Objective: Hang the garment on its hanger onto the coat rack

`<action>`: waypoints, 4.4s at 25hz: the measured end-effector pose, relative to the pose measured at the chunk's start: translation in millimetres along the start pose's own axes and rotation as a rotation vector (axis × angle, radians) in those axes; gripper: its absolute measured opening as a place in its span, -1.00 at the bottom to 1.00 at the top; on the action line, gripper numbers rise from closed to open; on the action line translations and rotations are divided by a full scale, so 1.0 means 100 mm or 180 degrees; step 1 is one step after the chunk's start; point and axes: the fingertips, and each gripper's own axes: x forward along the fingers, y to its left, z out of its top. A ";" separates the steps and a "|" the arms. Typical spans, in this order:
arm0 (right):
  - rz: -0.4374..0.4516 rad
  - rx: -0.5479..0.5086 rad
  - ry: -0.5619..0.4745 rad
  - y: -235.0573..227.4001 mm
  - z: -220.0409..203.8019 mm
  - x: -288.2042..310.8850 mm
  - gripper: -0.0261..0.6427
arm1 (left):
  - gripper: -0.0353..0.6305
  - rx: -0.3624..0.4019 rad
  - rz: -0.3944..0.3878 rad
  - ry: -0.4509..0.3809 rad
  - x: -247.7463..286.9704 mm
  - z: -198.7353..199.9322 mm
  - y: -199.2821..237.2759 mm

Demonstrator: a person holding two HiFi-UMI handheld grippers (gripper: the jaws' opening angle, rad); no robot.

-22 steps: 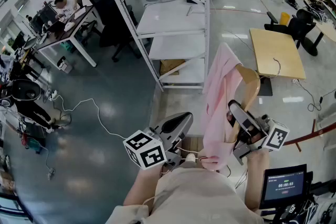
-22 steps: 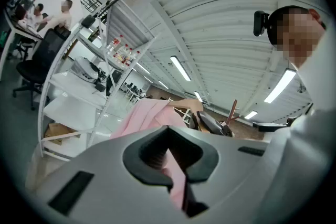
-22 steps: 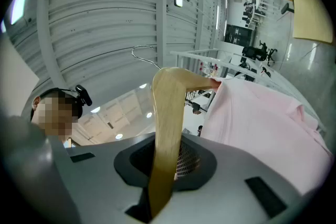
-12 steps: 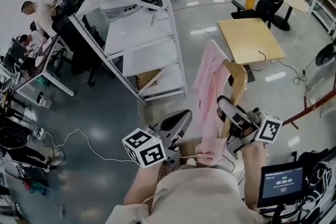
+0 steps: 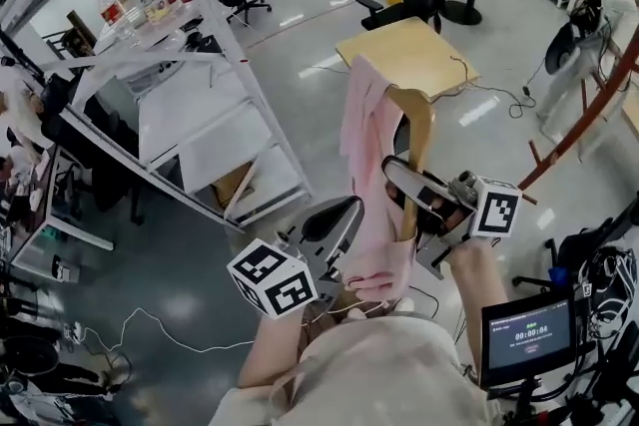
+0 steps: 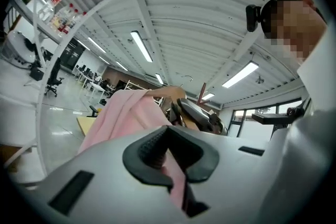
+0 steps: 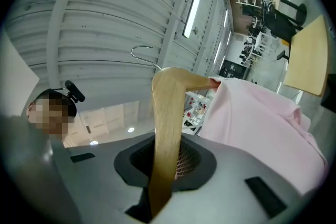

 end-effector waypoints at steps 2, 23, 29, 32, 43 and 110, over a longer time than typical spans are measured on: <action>-0.0052 -0.0051 -0.0055 -0.02 0.18 -0.10 -0.78 | -0.88 0.0045 -0.0146 0.0053 0.24 0.02 -0.08; -0.0644 -0.0444 -0.0634 -0.20 1.95 -1.84 -0.78 | -0.88 0.0353 -0.1260 0.0420 2.63 0.10 -1.32; -0.0786 -0.0385 -0.0778 -0.35 2.17 -2.30 -0.78 | -0.88 0.0217 -0.1377 0.0575 3.08 -0.10 -1.51; -0.0869 -0.0359 -0.0818 -0.47 2.25 -2.51 -0.78 | -0.88 0.0186 -0.1396 0.0646 3.27 -0.23 -1.56; -0.1092 -0.0212 -0.0824 -0.90 2.30 -2.95 -0.78 | -0.88 0.0082 -0.1463 0.0872 3.62 -0.59 -1.66; -0.3294 -0.1694 -0.0896 -0.65 2.53 -4.87 -0.57 | -0.88 -0.0118 -0.1852 0.1241 4.14 -1.39 -2.25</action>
